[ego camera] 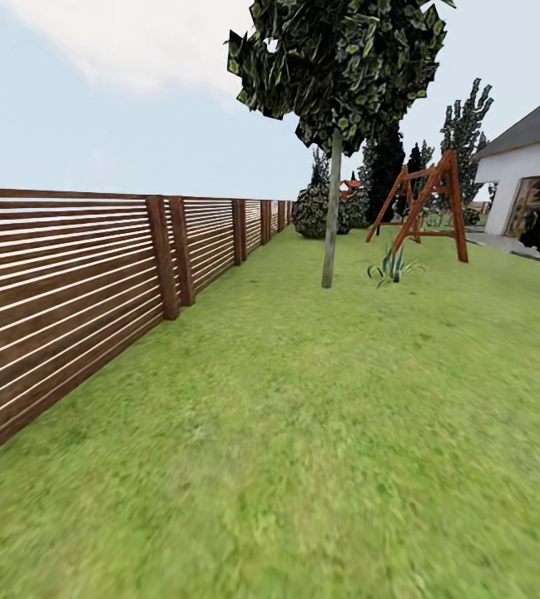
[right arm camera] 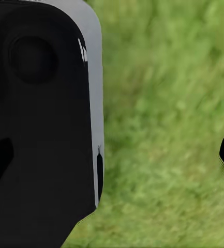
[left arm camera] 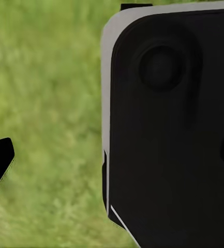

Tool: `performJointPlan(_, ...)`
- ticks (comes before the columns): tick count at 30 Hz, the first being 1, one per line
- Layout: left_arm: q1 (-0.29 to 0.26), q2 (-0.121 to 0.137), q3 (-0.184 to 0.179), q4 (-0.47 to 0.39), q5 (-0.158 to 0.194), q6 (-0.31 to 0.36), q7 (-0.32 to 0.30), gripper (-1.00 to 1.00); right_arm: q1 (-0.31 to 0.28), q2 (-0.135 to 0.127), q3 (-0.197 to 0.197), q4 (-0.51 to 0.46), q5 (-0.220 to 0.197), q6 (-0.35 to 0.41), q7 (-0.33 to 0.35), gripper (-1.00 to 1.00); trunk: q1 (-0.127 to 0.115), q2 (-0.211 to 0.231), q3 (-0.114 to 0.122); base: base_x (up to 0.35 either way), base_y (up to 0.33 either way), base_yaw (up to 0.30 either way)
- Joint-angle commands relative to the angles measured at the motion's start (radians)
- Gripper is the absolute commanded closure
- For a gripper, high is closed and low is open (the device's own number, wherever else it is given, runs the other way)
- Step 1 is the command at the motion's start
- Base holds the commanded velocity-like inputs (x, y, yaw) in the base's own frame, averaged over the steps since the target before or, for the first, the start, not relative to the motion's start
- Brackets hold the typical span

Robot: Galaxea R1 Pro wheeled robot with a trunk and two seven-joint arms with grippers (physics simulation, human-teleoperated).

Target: Take the three Easter eggs out of the wicker basket on the lawn in the garden, then place them on the lawn next to a single tree (choose any tree) so that all three eggs are next to the same tree and none are left in the basket.

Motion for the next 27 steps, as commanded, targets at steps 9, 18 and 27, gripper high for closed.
performJointPlan(9, 0.001, 0.0, 0.001, -0.002, 0.0, 0.001, 0.0, -1.0, -0.001, 0.0, 0.0, 0.002, 0.0, 0.0, -0.001, -1.0, 0.001, 0.0, -0.001, 0.337, 0.0, 0.0)
performJointPlan(18, 0.001, 0.0, 0.001, -0.003, 0.0, 0.001, -0.001, -1.0, -0.001, 0.0, -0.001, 0.002, 0.0, 0.0, -0.001, -1.0, 0.001, 0.0, -0.001, 0.337, 0.0, 0.0)
performJointPlan(27, 0.001, 0.0, 0.001, -0.003, 0.0, 0.001, -0.001, -1.0, -0.001, 0.0, -0.001, 0.002, 0.0, 0.0, -0.001, -1.0, 0.001, 0.0, -0.001, 0.337, 0.0, 0.0)
